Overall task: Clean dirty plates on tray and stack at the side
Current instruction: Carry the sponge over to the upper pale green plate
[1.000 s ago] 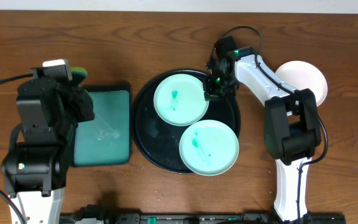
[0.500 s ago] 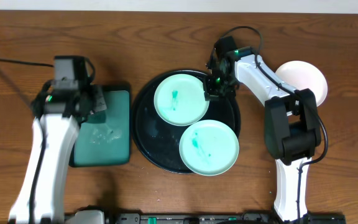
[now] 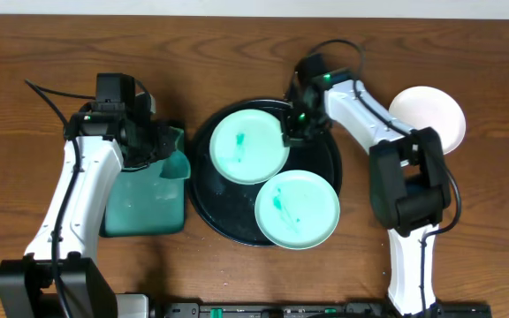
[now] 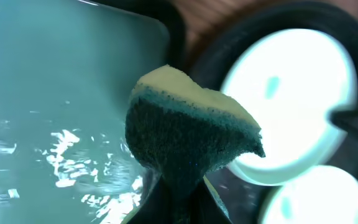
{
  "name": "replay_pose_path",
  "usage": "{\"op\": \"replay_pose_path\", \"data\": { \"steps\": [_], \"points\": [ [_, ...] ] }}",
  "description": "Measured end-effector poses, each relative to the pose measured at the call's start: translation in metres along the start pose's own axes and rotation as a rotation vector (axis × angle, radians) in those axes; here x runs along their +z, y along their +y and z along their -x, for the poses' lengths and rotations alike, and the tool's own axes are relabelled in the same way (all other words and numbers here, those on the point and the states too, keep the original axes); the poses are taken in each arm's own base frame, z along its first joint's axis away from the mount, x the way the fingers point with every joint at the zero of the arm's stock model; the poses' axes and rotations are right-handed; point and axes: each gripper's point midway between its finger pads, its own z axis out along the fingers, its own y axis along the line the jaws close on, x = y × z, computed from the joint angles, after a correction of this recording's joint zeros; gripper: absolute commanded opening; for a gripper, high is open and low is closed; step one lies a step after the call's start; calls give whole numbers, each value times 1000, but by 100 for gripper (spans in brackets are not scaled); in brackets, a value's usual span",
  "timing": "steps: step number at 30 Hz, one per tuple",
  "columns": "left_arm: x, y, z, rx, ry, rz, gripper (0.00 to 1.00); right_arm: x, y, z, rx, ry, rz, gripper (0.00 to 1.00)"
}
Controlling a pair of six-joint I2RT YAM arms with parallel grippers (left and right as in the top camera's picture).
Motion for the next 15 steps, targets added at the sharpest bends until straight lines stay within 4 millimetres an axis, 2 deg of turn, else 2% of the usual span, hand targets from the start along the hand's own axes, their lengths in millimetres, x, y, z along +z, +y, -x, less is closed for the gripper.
{"op": "replay_pose_path", "data": {
  "steps": [7,12,15],
  "points": [
    [7,-44,-12,105,16,-84,7,13,32,-14,-36,23,6,1],
    [15,-69,-18,174,-4,-80,7,14,34,-15,-26,25,6,1],
    [27,-77,-19,203,-4,-69,7,14,34,-15,-23,25,6,1]
  ]
}}
